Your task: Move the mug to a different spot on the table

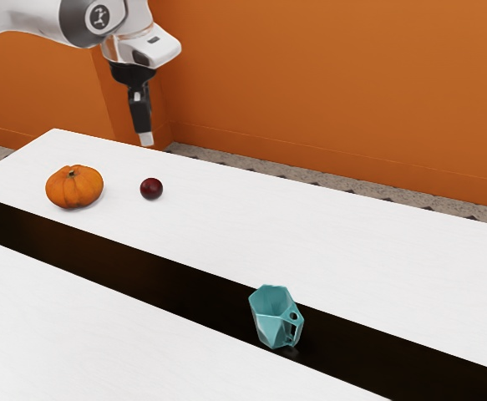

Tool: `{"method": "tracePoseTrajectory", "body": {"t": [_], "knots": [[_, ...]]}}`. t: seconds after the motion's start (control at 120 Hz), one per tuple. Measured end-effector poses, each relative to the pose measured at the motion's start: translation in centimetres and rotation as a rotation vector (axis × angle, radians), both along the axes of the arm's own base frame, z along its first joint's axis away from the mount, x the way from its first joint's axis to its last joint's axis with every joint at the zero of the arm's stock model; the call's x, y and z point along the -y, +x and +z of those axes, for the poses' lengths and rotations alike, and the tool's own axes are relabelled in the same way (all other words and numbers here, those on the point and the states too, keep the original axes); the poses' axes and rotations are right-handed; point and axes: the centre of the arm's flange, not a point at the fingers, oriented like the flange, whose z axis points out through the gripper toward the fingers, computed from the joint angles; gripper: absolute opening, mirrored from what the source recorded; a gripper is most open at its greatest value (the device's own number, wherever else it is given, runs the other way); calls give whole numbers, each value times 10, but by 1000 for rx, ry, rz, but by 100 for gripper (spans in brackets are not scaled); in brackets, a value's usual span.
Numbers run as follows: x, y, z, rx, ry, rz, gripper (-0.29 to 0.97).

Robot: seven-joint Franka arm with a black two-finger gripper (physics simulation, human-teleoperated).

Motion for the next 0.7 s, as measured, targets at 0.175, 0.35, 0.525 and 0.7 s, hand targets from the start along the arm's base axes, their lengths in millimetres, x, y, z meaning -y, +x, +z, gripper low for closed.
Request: {"method": "tracePoseTrajectory", "body": {"t": [0.175,0.35,0.525,0.7], "knots": [[2,1,-2,-6,2,-22,68],[35,5,-22,-43,-2,-93,68],[100,-5,-51,-105,-9,-249,68],[139,-6,-103,-163,-6,-387,68]]}}
